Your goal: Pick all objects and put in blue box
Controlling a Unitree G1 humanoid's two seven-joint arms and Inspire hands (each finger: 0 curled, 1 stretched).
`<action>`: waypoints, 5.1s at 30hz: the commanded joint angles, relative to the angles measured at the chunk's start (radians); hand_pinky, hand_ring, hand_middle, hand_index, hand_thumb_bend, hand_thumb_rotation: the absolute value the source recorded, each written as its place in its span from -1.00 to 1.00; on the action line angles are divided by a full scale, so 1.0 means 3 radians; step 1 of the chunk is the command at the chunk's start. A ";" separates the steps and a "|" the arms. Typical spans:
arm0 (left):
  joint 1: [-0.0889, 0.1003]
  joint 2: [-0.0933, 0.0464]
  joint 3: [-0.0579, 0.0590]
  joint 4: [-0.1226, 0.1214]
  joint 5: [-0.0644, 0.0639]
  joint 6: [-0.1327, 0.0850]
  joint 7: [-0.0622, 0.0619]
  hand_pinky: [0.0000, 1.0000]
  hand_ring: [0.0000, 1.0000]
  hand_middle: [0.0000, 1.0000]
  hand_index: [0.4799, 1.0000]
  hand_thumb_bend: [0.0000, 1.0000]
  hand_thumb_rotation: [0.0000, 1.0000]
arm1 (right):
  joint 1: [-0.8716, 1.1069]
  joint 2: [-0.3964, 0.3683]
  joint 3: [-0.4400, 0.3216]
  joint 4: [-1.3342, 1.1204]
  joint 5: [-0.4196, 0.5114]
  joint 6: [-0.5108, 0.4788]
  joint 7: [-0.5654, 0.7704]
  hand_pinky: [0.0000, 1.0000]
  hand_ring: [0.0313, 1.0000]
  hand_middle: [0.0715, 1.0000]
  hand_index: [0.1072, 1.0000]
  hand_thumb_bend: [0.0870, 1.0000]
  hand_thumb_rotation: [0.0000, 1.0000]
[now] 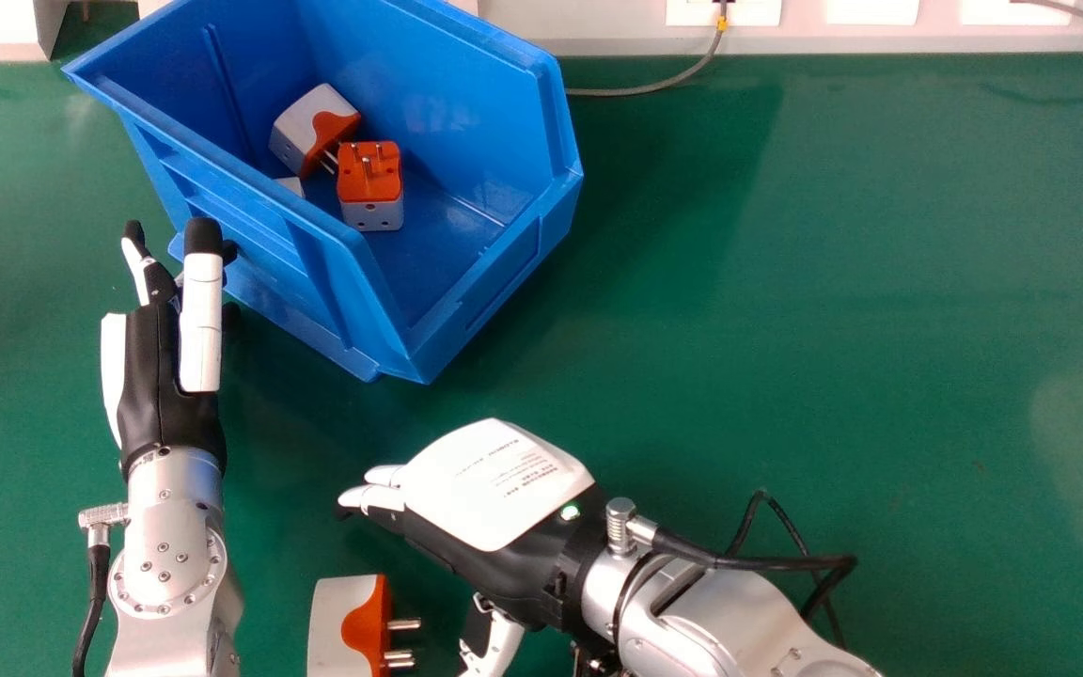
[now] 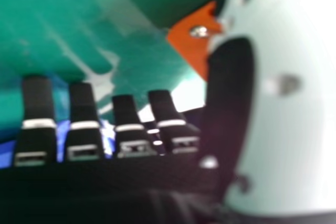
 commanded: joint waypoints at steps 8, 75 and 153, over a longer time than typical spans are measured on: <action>-0.0047 0.0002 -0.0021 -0.0088 0.0018 -0.0039 -0.0012 0.70 0.80 0.72 0.76 0.98 1.00 | 0.0168 -0.0016 0.0073 -0.0278 0.0178 -0.0137 0.0088 0.37 0.59 0.72 0.63 0.77 -0.63; -0.0050 -0.0006 -0.0020 -0.0085 0.0003 -0.0028 -0.0032 0.69 0.79 0.71 0.76 0.99 1.00 | 0.0106 0.0106 -0.0117 0.0229 0.0620 -0.0850 -0.0849 -0.58 -0.13 -0.06 -0.18 -0.05 -1.00; -0.0002 0.0001 -0.0029 -0.0200 0.0003 0.0026 -0.0032 0.69 0.79 0.70 0.75 0.97 1.00 | 0.0190 0.0086 -0.0549 -0.0029 0.0445 -0.0920 -0.1919 -0.26 -0.05 -0.02 -0.14 -0.08 -1.00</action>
